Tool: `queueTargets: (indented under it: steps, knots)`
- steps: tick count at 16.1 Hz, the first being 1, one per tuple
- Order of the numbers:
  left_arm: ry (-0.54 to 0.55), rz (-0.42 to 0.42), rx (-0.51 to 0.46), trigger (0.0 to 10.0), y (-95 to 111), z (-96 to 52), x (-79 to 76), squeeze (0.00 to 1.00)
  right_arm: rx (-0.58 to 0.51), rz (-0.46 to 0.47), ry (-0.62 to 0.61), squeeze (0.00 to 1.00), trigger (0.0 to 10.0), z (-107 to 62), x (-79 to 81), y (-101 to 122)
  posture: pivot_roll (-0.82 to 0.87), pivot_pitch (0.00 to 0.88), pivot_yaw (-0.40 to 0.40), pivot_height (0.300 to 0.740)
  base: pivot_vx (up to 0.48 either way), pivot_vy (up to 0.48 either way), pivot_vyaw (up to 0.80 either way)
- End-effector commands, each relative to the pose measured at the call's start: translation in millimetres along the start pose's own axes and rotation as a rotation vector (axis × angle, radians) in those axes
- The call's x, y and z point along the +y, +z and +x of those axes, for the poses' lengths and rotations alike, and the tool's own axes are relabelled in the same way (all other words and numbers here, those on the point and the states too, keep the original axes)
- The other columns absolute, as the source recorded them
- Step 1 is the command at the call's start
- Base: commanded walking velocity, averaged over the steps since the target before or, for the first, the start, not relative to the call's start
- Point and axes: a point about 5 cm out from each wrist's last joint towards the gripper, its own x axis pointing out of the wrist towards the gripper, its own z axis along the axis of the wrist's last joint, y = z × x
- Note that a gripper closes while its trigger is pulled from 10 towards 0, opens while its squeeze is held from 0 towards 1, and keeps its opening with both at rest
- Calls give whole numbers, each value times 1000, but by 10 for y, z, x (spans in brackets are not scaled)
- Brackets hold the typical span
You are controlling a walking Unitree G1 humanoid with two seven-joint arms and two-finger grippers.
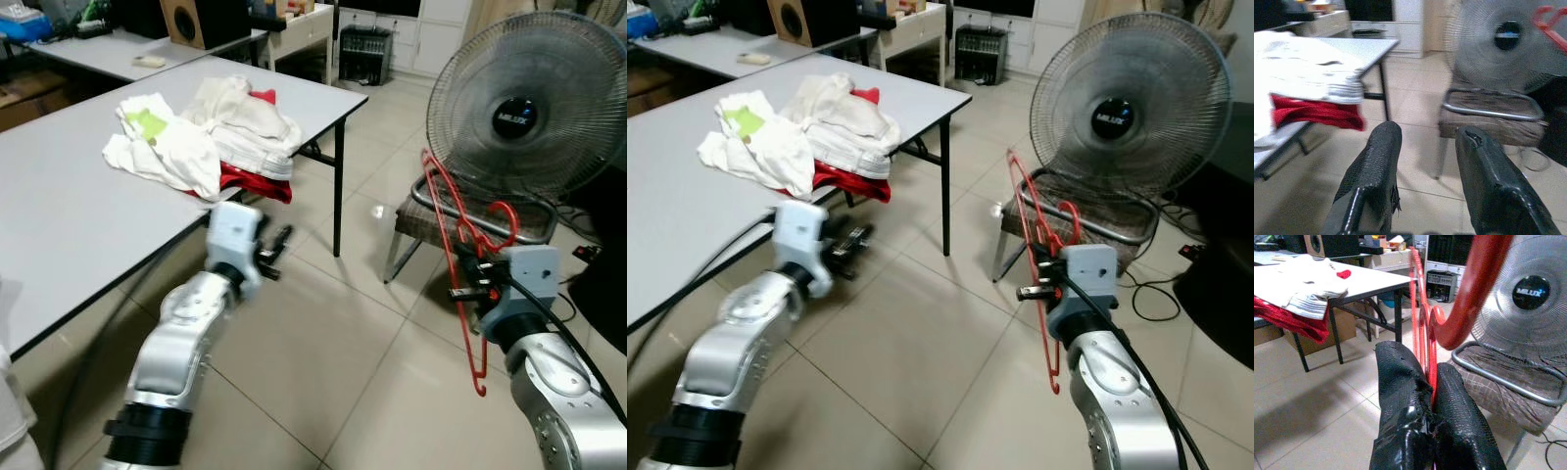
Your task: Hang hanger
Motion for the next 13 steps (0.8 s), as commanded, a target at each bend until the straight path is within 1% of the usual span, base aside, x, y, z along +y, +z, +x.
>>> queueTargets:
  steps: [1,2,5,8,11,13]
  knots:
    - [-24,0,-10,10000,19,25,-72,110,-10,-9,-27,0,10000,-4,-71,22,-216,0,40,719,334,0,594]
    - [-24,0,-10,10000,21,26,-73,110,-10,-7,-31,0,10000,-4,-76,20,-216,0,41,719,341,0,587]
    - [-26,0,-12,10000,27,33,-84,114,-11,37,-43,0,10000,0,-96,16,-216,0,41,719,336,0,0]
    - [-29,-1,-16,10000,33,44,-91,114,-15,41,-31,0,10000,2,-82,24,-218,0,38,719,341,0,0]
    - [-23,0,-19,10000,37,56,-74,114,-19,73,-14,0,10000,20,-50,35,-218,0,36,719,337,0,0]
    - [-23,0,-22,10000,33,51,-74,114,-21,75,-1,0,10000,18,-36,40,-221,0,36,719,336,0,0]
